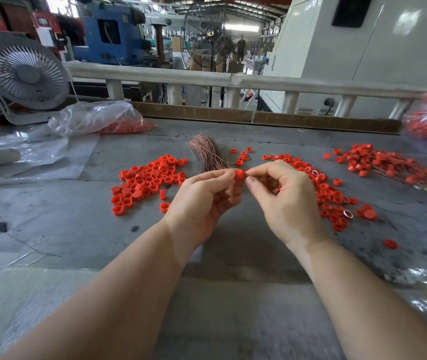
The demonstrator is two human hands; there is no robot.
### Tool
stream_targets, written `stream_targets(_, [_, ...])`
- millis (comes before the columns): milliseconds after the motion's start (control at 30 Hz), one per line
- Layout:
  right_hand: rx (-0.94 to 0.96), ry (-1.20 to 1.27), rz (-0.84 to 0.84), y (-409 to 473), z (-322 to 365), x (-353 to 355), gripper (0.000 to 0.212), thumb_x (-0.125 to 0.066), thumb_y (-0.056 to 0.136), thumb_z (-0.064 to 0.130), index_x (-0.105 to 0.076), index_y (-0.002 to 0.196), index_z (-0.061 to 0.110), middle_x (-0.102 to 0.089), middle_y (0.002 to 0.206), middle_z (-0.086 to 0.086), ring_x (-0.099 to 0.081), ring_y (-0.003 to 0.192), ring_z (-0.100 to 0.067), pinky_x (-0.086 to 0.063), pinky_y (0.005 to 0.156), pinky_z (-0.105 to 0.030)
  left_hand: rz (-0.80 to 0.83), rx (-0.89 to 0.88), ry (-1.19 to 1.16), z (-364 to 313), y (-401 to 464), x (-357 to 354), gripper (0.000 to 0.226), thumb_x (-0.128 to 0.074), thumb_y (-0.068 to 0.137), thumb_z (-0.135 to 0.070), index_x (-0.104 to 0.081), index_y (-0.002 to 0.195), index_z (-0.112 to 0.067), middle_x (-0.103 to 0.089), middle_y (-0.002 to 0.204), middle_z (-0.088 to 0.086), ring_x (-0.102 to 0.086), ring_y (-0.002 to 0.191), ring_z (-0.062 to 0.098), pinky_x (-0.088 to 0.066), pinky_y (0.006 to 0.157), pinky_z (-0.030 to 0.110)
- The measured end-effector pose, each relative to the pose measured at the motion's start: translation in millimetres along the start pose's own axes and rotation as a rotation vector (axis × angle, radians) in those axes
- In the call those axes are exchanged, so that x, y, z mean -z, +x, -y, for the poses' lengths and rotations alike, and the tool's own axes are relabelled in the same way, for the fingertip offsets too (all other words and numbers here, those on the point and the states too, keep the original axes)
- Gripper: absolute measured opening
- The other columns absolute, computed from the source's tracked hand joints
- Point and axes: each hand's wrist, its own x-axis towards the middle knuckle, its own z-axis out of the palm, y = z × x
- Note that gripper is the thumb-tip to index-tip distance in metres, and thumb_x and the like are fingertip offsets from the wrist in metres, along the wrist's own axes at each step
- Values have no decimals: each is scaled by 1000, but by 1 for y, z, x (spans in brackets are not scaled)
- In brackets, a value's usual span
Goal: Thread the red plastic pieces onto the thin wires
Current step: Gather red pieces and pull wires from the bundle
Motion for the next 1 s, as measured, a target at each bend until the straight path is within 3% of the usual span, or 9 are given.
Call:
stream_targets(200, [28, -5, -15, 0, 0, 0, 8, -66, 82, 5, -69, 78, 12, -63, 74, -3, -52, 68, -8, -38, 61, -10, 21, 11, -12, 0, -1, -1, 25, -51, 91, -6, -65, 71, -3, -57, 54, 0, -51, 48, 6, -48, 51, 16])
stream_targets(367, [34, -6, -20, 0, -1, 1, 8, -65, 82, 7, -69, 78, 13, -63, 73, -1, -52, 68, -7, -37, 61, -8, 25, 39, -2, 0, 0, -1, 45, -50, 93, -10, -71, 53, -10, -57, 54, 0, -53, 46, 5, -50, 50, 15])
stream_targets(633, [34, -13, -25, 0, -1, 1, 9, -66, 82, 6, -69, 77, 12, -62, 73, -1, -51, 66, -6, -36, 60, -9, 3, 86, -23, -1, 0, -3, 51, -47, 94, -13, -70, 48, -11, -60, 53, 1, -54, 44, 5, -49, 48, 15])
stream_targets(867, [48, -29, -26, 1, -1, 2, 9, -66, 81, 5, -70, 78, 12, -61, 72, -1, -50, 66, -7, -36, 59, -8, 17, 108, -27, -1, 1, -1, 50, -48, 94, -19, -70, 49, -10, -60, 54, 1, -54, 45, 7, -50, 51, 16])
stream_targets(1000, [50, -41, -7, 1, -1, 1, 8, -68, 80, 4, -71, 79, 11, -59, 72, 2, -50, 63, -3, -35, 59, -7, 15, 3, 5, 1, 1, 0, 27, -53, 90, -9, -70, 68, -7, -60, 55, 0, -55, 49, 7, -51, 52, 16])
